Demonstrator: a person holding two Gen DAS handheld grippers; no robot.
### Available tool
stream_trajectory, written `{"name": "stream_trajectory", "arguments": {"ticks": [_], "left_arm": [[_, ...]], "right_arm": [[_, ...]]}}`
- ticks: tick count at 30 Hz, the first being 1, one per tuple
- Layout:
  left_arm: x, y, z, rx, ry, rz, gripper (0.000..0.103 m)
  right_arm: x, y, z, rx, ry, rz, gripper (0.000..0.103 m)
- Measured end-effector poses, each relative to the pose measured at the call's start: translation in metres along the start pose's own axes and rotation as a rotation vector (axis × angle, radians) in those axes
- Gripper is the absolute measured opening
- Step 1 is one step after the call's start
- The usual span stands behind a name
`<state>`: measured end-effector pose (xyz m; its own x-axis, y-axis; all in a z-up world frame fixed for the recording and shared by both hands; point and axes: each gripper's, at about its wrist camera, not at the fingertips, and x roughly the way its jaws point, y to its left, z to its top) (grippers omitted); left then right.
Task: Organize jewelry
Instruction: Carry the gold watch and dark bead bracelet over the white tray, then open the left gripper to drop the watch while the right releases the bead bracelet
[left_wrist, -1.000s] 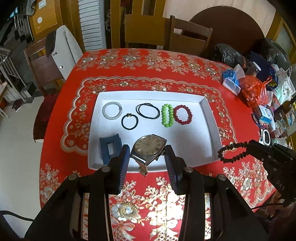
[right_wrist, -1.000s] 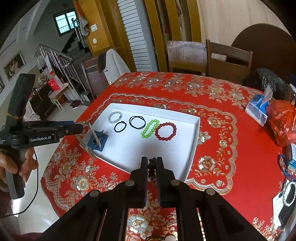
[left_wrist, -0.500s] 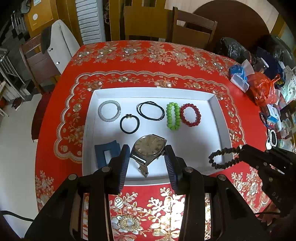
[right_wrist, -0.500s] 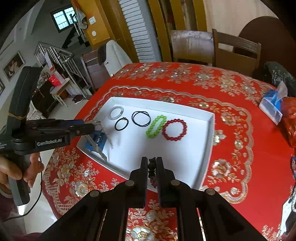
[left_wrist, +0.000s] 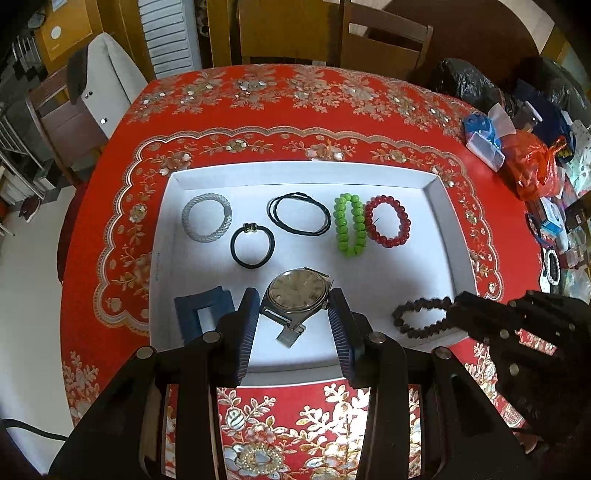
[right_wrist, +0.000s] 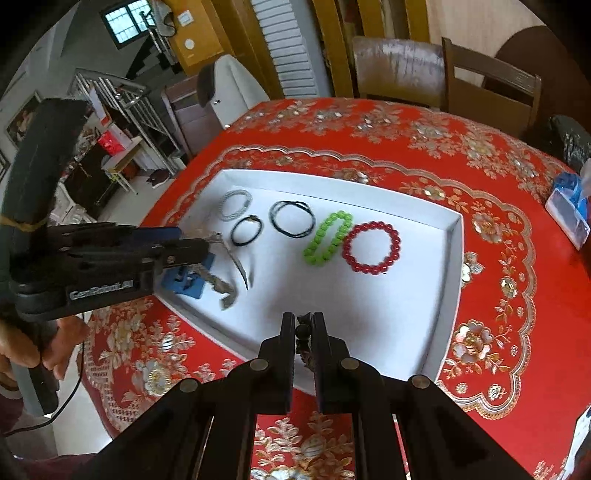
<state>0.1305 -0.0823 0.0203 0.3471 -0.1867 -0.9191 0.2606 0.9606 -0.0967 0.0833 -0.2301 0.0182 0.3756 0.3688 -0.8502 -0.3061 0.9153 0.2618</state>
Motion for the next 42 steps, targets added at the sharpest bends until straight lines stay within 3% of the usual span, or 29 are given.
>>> {"name": "stream_trajectory", "arguments": {"ticks": [11,33,42], "left_arm": [[0.019,-0.009,0.008,0.02,0.036,-0.02,0.037],[0.073,-0.045,0.015,0.066,0.114,-0.025,0.037],[0.085,-0.053,0.019,0.086,0.125,-0.019,0.038]], "right_arm": [[0.022,-0.049,0.008,0.097,0.043,-0.076,0.008],[0.063,-0.081,0.033,0.101,0.071,-0.265,0.008],[0.075,-0.089,0.033,0.12,0.072,-0.271,0.008]]}}
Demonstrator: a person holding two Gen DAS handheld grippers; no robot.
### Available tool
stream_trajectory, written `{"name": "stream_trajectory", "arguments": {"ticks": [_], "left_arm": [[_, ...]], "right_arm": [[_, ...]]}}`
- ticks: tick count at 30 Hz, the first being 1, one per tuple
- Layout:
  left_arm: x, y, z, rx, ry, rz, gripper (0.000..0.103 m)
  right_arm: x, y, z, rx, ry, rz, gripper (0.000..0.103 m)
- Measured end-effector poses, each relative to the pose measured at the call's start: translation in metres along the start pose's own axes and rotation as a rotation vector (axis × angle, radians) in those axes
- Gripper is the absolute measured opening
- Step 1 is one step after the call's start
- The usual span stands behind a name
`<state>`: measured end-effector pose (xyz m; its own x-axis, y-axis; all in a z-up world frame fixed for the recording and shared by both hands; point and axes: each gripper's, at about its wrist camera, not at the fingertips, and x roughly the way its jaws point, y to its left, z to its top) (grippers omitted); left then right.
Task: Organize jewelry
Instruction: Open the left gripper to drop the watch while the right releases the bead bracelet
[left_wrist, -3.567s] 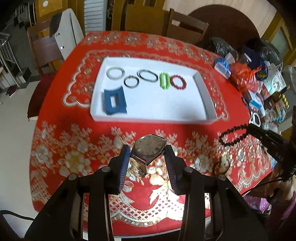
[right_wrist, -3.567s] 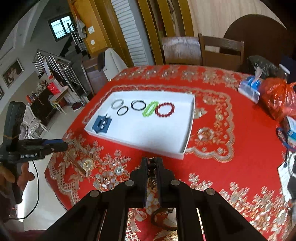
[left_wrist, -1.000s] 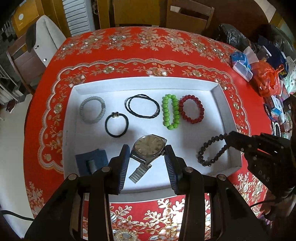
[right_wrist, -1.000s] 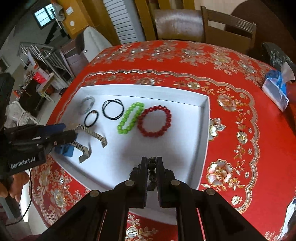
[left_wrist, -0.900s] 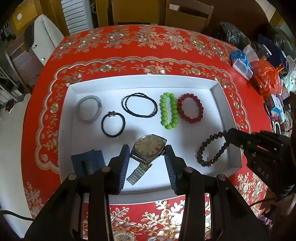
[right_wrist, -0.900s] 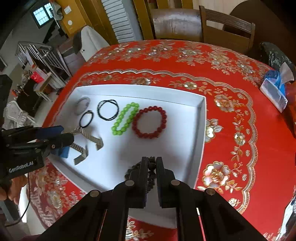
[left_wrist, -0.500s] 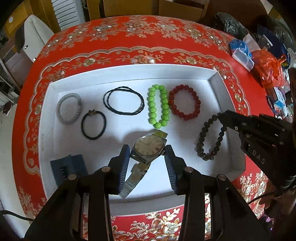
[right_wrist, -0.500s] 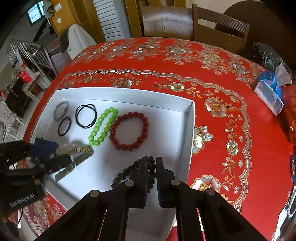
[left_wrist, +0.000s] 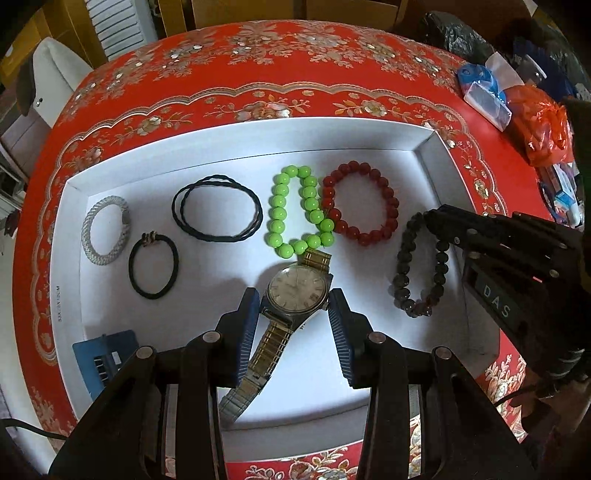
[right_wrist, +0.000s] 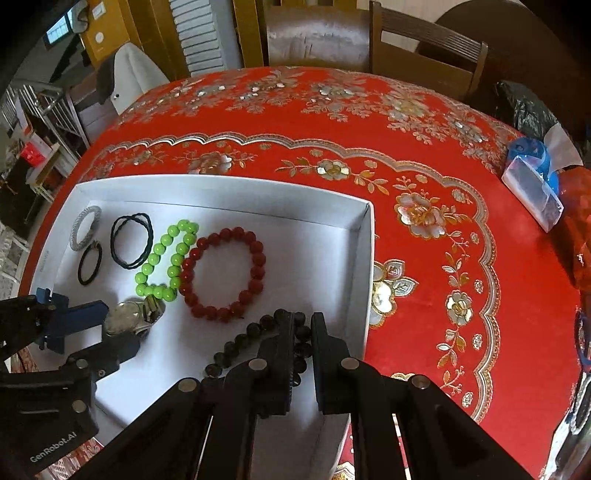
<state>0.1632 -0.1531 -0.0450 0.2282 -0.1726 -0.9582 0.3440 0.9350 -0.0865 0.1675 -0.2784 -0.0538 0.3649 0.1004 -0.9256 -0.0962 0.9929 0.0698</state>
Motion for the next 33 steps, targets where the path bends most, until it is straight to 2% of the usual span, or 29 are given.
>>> {"name": "stream_trajectory", "arguments": {"ticks": [2,4,7,14,18,20,26,29,33], "left_arm": [[0.001,-0.001,0.0,0.004,0.003,0.007,0.038],[0.002,-0.003,0.0,0.011,0.005,0.015,0.038],[0.001,-0.004,-0.001,0.015,0.004,0.024,0.038],[-0.009,-0.003,-0.006,-0.011,-0.009,0.023,0.039],[-0.026,-0.002,-0.01,-0.016,-0.044,0.029,0.048],[-0.033,-0.001,-0.013,-0.017,-0.058,0.039,0.048],[-0.052,0.001,-0.024,-0.023,-0.097,0.072,0.048],[-0.062,0.004,-0.033,-0.038,-0.118,0.087,0.048],[-0.073,0.007,-0.046,-0.061,-0.134,0.102,0.048]], "right_arm": [[0.0,0.001,0.0,-0.004,0.003,0.001,0.01],[-0.001,-0.001,0.0,0.012,0.012,-0.004,0.021],[-0.011,-0.004,-0.003,0.053,-0.014,0.022,0.028],[-0.04,-0.003,-0.01,0.08,-0.068,0.074,0.028],[-0.055,-0.002,-0.016,0.094,-0.097,0.093,0.035],[-0.06,-0.002,-0.02,0.102,-0.106,0.099,0.038],[-0.072,-0.002,-0.035,0.139,-0.112,0.123,0.039],[-0.082,0.003,-0.044,0.132,-0.125,0.124,0.044],[-0.094,0.013,-0.059,0.119,-0.134,0.139,0.044]]}}
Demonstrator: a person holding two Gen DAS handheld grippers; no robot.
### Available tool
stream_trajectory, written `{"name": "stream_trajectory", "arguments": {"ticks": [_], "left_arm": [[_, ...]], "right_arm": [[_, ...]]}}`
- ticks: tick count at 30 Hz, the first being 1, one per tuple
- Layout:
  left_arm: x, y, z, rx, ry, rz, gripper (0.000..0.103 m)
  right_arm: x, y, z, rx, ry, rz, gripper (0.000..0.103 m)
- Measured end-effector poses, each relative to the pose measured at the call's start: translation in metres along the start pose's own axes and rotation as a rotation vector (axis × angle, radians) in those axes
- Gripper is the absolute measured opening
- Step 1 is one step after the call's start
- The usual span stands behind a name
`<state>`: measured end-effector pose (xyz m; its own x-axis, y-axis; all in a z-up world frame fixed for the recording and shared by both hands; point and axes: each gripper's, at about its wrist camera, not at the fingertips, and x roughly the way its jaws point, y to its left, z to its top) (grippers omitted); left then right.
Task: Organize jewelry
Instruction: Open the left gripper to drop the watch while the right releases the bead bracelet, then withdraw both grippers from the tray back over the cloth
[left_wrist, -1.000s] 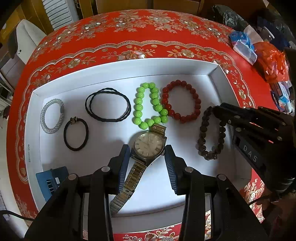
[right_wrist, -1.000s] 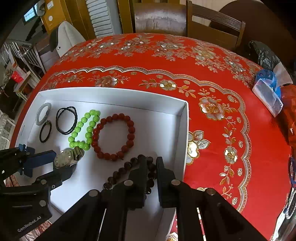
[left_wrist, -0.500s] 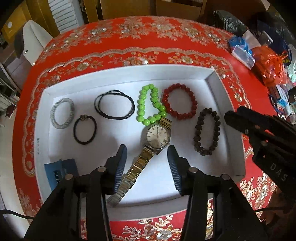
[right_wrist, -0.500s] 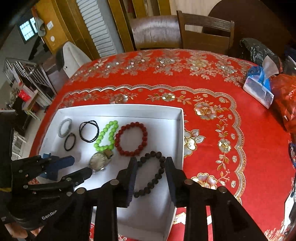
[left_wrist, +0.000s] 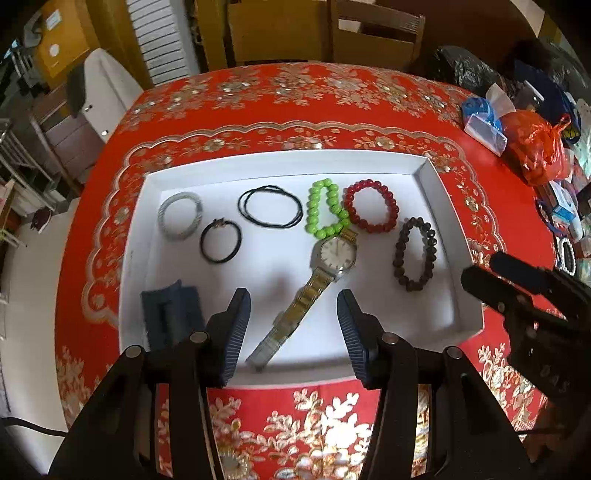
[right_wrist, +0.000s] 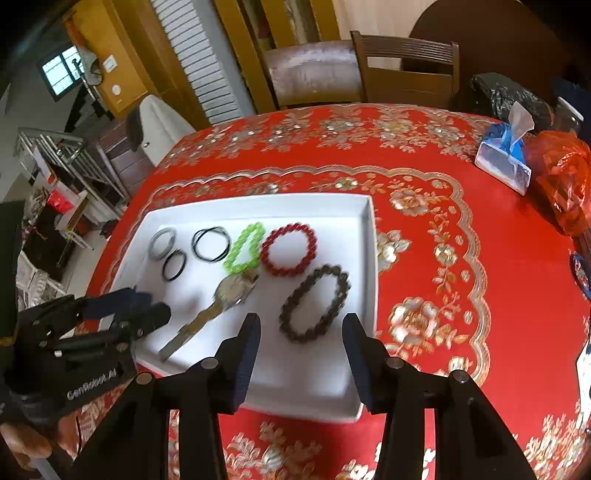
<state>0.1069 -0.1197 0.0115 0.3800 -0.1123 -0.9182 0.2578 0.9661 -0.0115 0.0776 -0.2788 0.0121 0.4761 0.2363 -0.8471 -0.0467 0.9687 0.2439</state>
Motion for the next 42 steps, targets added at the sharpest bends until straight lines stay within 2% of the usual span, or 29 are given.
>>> {"name": "stream_trajectory", "arguments": {"ticks": [17,20,22,24,42], "left_arm": [[-0.045,0.009,-0.086,-0.084,-0.018,0.045,0.048],[-0.055,0.009,-0.102,-0.095,-0.024,0.052,0.048],[-0.061,0.01,-0.113,-0.105,-0.028,0.055,0.048],[-0.067,0.011,-0.123,-0.114,-0.034,0.06,0.049],[-0.094,0.023,-0.183,-0.153,-0.055,0.088,0.049]], "right_arm": [[-0.049,0.028,-0.083,-0.067,0.016,0.007,0.045],[-0.057,0.031,-0.098,-0.076,0.018,0.008,0.05],[-0.063,0.032,-0.109,-0.08,0.017,0.012,0.057],[-0.068,0.034,-0.117,-0.086,0.013,0.017,0.057],[-0.095,0.047,-0.18,-0.142,0.039,0.013,0.058]]}}
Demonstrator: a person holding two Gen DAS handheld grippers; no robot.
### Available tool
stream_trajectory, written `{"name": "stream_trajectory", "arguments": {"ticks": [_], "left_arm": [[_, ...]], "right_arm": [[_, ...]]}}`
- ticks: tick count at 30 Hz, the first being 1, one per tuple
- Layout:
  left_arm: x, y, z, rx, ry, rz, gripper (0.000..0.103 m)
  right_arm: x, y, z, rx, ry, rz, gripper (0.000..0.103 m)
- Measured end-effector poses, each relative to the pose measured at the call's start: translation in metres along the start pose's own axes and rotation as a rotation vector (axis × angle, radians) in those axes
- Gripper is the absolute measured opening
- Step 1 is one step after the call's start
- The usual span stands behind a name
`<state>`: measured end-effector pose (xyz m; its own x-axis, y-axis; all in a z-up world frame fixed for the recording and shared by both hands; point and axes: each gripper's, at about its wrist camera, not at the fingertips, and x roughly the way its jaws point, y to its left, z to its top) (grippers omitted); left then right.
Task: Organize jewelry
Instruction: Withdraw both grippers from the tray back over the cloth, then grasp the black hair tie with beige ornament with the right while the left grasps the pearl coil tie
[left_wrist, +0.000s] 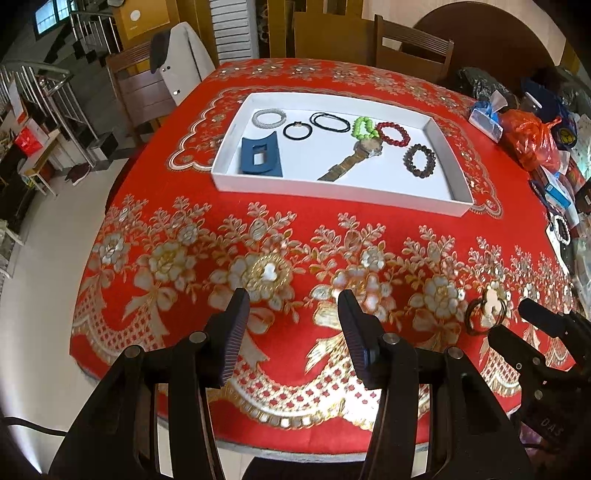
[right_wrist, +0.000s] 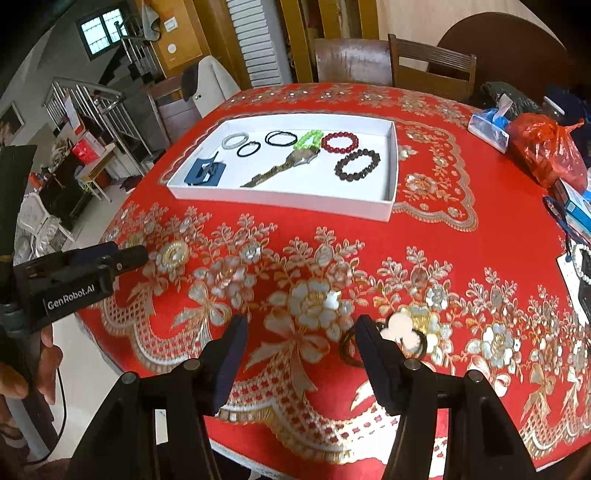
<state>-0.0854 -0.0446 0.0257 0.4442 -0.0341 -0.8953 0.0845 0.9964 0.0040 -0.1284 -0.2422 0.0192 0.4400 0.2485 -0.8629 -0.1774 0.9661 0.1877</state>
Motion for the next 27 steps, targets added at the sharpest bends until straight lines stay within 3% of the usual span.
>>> {"name": "stream_trajectory", "arguments": {"ticks": [8,12,15,20,27], "left_arm": [[0.004,0.013,-0.014,-0.023,0.021,0.011,0.05],[0.011,0.027,-0.02,-0.055,0.048,-0.018,0.05],[0.016,0.044,-0.024,-0.103,0.067,-0.058,0.061],[0.028,0.068,-0.025,-0.169,0.105,-0.084,0.063],[0.048,0.072,-0.014,-0.171,0.125,-0.079,0.067]], "right_arm": [[0.001,-0.005,-0.017,0.001,0.028,-0.007,0.063],[0.002,-0.013,-0.025,0.011,0.037,-0.014,0.063],[0.005,-0.023,-0.031,0.028,0.053,-0.021,0.064],[0.011,-0.044,-0.042,0.073,0.074,-0.03,0.065],[0.022,-0.066,-0.051,0.117,0.107,-0.037,0.065]]}}
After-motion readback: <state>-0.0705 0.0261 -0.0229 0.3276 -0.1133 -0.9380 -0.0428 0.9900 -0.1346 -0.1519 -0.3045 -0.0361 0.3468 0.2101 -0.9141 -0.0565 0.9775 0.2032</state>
